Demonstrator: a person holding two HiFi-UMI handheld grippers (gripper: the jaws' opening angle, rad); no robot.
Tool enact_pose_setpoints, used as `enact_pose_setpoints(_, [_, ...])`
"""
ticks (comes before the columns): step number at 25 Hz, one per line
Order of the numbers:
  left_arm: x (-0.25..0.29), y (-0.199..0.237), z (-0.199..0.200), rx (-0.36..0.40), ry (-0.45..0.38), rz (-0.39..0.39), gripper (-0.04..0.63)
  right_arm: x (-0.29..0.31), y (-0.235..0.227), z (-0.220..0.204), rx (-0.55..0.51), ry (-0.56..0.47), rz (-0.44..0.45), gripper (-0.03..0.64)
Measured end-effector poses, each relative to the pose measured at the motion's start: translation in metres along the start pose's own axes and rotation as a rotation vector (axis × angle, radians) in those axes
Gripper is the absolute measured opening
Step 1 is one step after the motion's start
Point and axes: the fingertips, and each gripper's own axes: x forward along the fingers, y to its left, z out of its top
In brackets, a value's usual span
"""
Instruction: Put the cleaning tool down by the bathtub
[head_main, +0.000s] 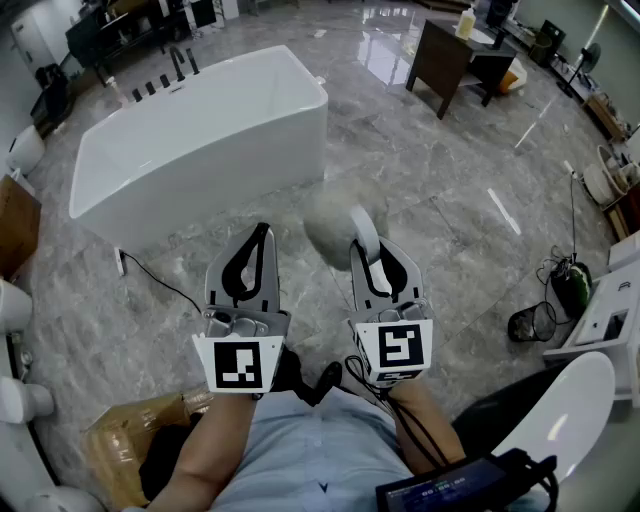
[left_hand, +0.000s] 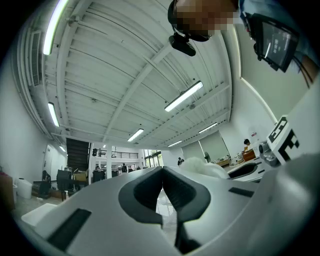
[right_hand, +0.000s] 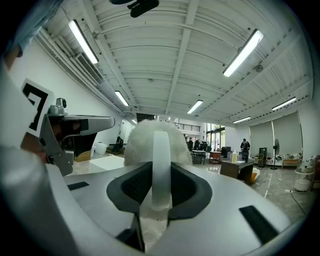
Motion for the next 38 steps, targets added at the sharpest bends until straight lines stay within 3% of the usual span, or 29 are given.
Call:
enact_pose_setpoints(10, [0.000,-0.004,0.005,0.000,0.005,0.007,0.017,-0.009,-0.013,0.001,0.005,-0.004,-0.017,0.103])
enact_pose_setpoints(20, [0.022,0.011,-0.013,-0.005,0.015,0.030,0.017,0.010,-0.065,-0.021,0.007,0.035,-0.098,0.103])
enact_pose_setpoints(32, [0.138,0.097,-0.093,-0.058,0.048,0.069,0.017,0.162,-0.071,-0.051,0.016,0.101,-0.057,0.103])
enact_pose_setpoints(38, [0.207,0.150,-0.107,-0.051,0.032,0.078,0.017,0.249,-0.081,-0.032,0.015,0.078,-0.053,0.101])
